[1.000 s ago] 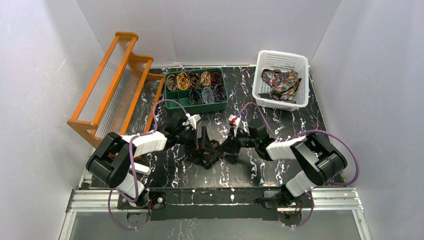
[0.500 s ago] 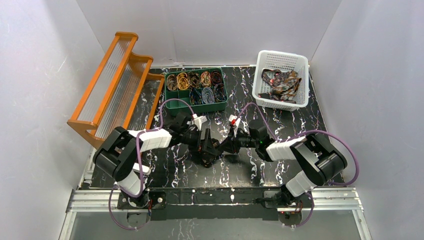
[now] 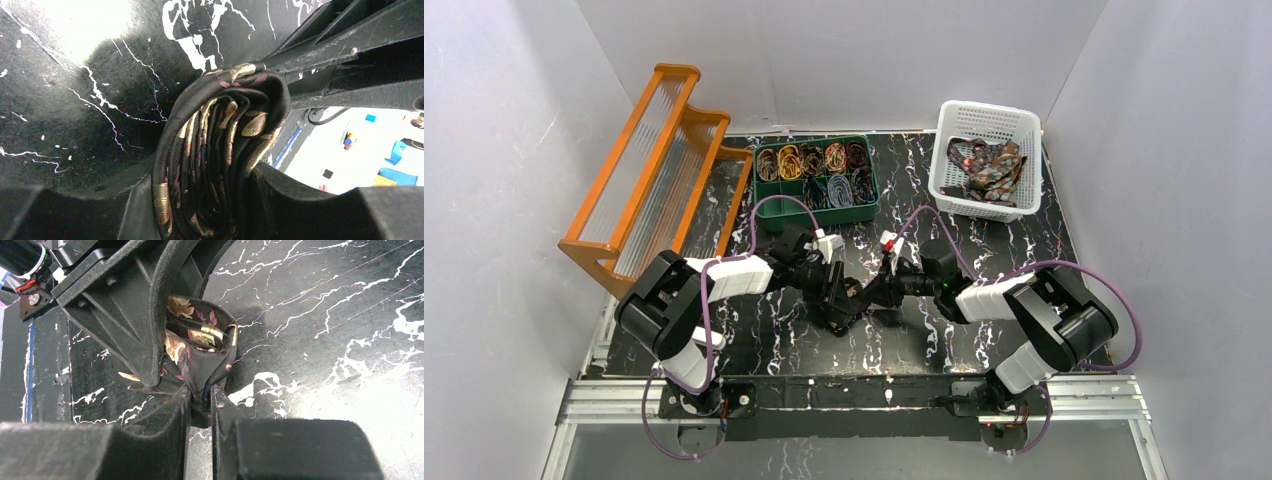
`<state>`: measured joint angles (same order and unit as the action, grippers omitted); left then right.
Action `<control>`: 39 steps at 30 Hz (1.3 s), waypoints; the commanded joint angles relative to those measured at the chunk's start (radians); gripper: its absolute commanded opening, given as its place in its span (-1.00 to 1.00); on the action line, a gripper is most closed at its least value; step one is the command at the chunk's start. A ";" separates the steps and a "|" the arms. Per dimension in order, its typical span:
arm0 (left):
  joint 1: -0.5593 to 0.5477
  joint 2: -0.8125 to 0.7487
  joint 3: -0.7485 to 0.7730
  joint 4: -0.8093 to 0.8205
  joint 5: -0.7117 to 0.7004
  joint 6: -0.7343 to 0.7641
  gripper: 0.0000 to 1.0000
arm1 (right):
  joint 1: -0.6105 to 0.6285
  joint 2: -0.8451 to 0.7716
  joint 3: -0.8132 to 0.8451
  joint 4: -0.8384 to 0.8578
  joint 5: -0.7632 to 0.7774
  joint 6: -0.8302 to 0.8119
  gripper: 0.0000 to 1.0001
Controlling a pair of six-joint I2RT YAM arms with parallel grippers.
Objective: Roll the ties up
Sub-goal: Pick up the tie at the center of the board, then place the tie in the storage box.
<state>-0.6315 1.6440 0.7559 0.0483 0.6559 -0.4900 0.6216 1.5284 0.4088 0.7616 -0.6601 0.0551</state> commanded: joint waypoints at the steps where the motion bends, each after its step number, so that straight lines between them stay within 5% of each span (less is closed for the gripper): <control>1: -0.010 -0.016 0.034 -0.030 -0.004 0.030 -0.14 | 0.000 -0.001 0.009 0.025 0.013 -0.005 -0.46; 9: -0.011 -0.043 0.050 -0.027 -0.034 0.013 -0.35 | 0.000 -0.055 0.015 0.007 0.071 0.065 0.10; 16: -0.011 -0.089 0.075 -0.151 -0.153 0.042 -0.45 | 0.000 -0.191 0.014 -0.085 0.331 0.163 0.37; 24: -0.010 -0.155 0.202 -0.327 -0.343 0.081 -0.48 | 0.000 -0.390 -0.030 -0.228 0.626 0.289 0.47; 39: 0.011 0.079 0.844 -0.782 -0.514 0.328 -0.49 | -0.001 -0.644 -0.105 -0.356 0.667 0.396 0.47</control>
<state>-0.6365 1.6554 1.4494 -0.5816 0.1890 -0.2516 0.6220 0.8963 0.3111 0.4095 -0.0128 0.4171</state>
